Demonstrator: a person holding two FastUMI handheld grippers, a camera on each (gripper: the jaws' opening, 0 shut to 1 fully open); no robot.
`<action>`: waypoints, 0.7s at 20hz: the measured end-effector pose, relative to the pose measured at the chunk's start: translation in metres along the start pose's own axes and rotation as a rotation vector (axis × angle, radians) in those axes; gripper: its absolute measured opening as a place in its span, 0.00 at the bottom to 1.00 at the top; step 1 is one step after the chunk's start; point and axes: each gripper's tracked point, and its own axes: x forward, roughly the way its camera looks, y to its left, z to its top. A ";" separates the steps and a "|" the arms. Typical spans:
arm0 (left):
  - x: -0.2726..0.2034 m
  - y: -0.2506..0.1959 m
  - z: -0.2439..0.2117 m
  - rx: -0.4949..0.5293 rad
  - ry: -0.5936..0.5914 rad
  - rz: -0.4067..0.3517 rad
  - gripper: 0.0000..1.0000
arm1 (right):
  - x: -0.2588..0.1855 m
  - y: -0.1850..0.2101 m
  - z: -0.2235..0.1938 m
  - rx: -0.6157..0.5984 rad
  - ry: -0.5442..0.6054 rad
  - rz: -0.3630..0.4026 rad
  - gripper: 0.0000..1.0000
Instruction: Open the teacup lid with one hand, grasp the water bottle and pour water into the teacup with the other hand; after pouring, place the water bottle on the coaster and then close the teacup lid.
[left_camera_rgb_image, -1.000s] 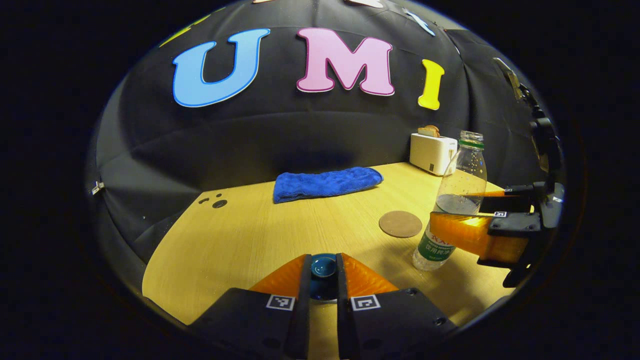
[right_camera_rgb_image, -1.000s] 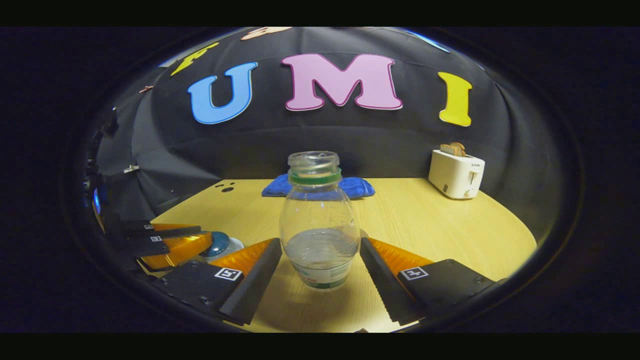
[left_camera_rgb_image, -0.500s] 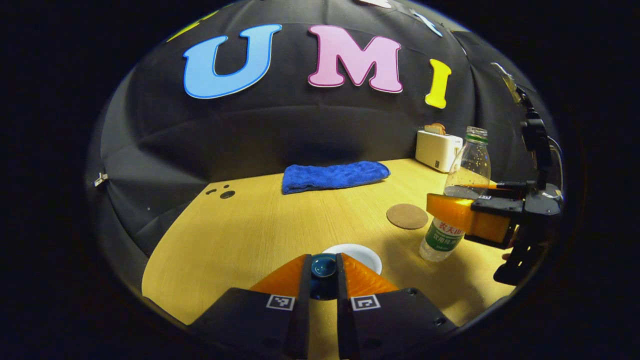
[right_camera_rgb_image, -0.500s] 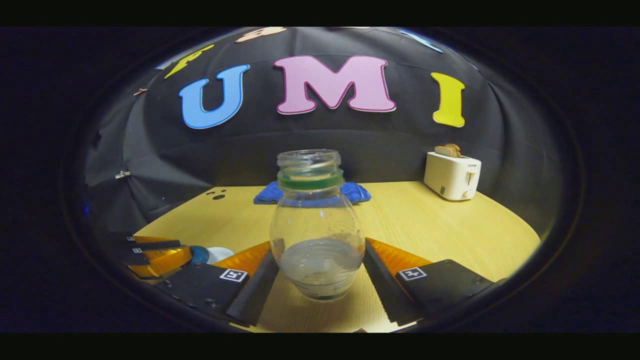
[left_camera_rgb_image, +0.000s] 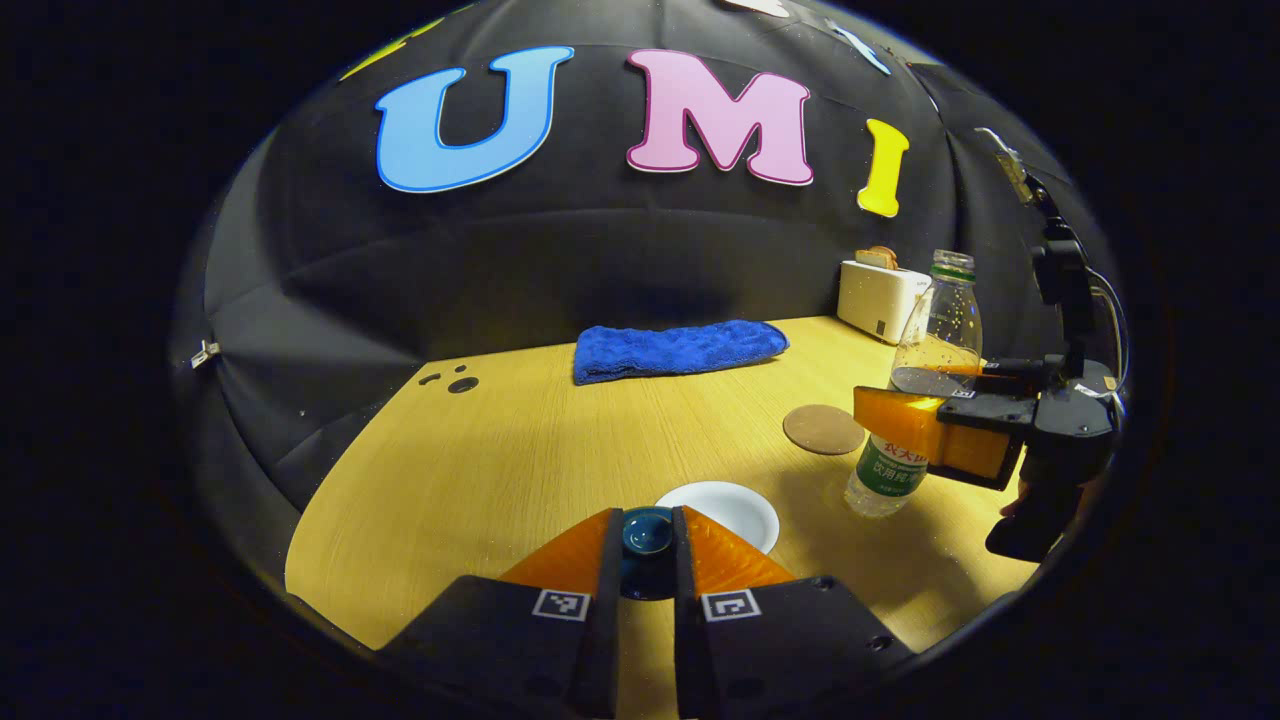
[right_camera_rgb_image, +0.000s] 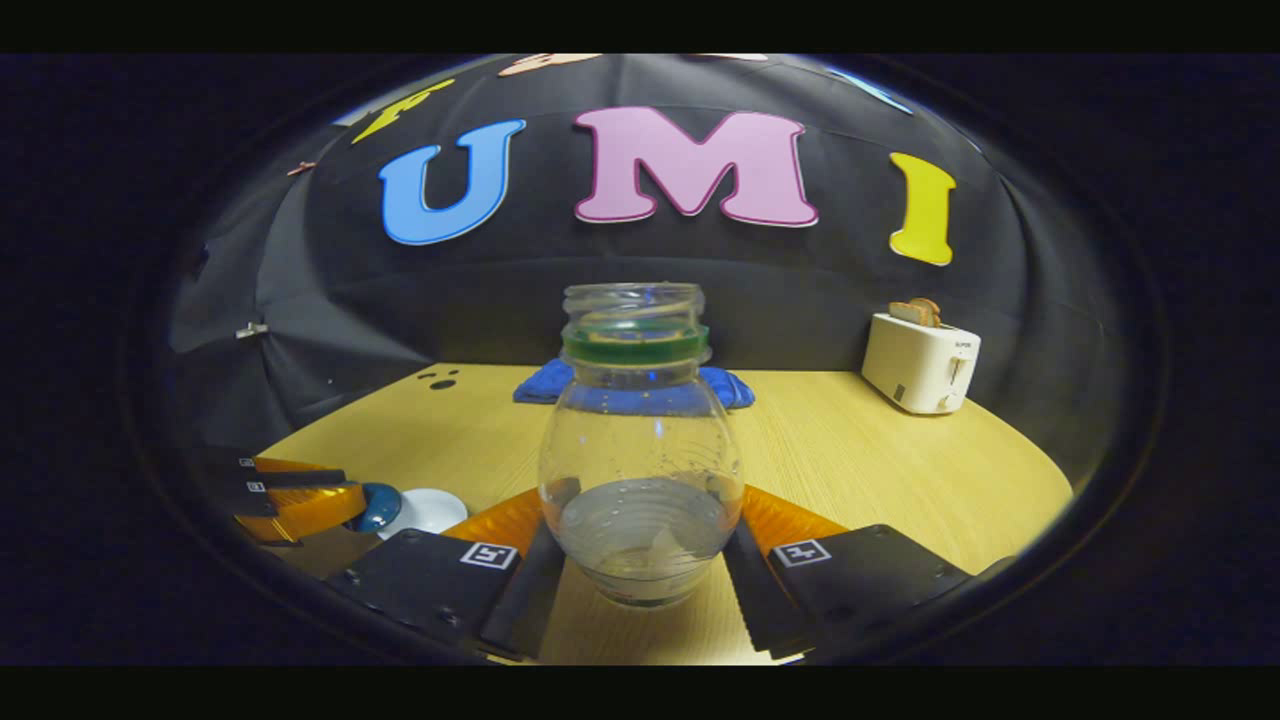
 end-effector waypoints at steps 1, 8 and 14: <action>-0.002 0.001 0.000 -0.009 -0.002 0.003 0.27 | -0.001 0.000 -0.001 -0.026 0.017 0.008 0.76; -0.024 0.031 0.006 -0.071 -0.035 0.075 0.27 | 0.005 -0.013 0.029 -0.395 0.009 -0.006 0.73; -0.050 0.068 0.000 -0.137 -0.065 0.149 0.27 | 0.021 -0.005 0.025 -0.746 0.026 0.020 0.73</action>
